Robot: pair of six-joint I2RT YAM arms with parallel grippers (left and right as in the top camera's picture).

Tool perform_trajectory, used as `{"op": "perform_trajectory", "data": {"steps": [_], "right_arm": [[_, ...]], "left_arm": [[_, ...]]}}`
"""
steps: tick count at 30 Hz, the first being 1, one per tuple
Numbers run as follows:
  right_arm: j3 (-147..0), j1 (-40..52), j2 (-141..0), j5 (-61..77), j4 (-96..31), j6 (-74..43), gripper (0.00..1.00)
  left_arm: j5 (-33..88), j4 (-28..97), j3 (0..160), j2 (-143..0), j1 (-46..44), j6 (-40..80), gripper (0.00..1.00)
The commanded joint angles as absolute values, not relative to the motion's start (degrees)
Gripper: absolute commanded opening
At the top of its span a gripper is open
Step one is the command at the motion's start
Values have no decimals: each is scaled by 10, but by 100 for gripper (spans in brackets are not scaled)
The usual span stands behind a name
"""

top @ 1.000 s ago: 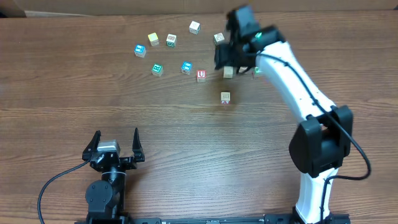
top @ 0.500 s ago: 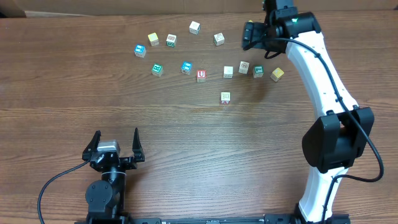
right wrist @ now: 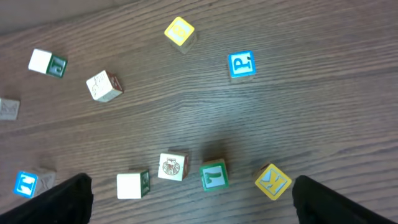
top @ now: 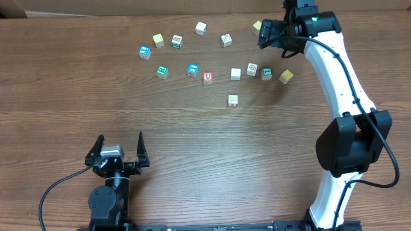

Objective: Form a horizontal line

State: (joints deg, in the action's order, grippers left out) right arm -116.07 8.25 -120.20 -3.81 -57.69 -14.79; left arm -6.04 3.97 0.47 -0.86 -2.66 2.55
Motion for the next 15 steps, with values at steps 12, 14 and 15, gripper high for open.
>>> {"op": "perform_trajectory", "data": {"steps": [12, 14, 15], "right_arm": [[-1158, 62, -1214, -48, -462, -94, 100], [-1158, 61, -1226, -61, -431, -89, 100], [-1158, 61, -1233, -70, -413, -89, 100]], "left_arm": [[-62, 40, 3, -3, -31, 13, 99], [-62, 40, 3, -3, -31, 13, 100], [-62, 40, 3, -3, -31, 13, 100]]}}
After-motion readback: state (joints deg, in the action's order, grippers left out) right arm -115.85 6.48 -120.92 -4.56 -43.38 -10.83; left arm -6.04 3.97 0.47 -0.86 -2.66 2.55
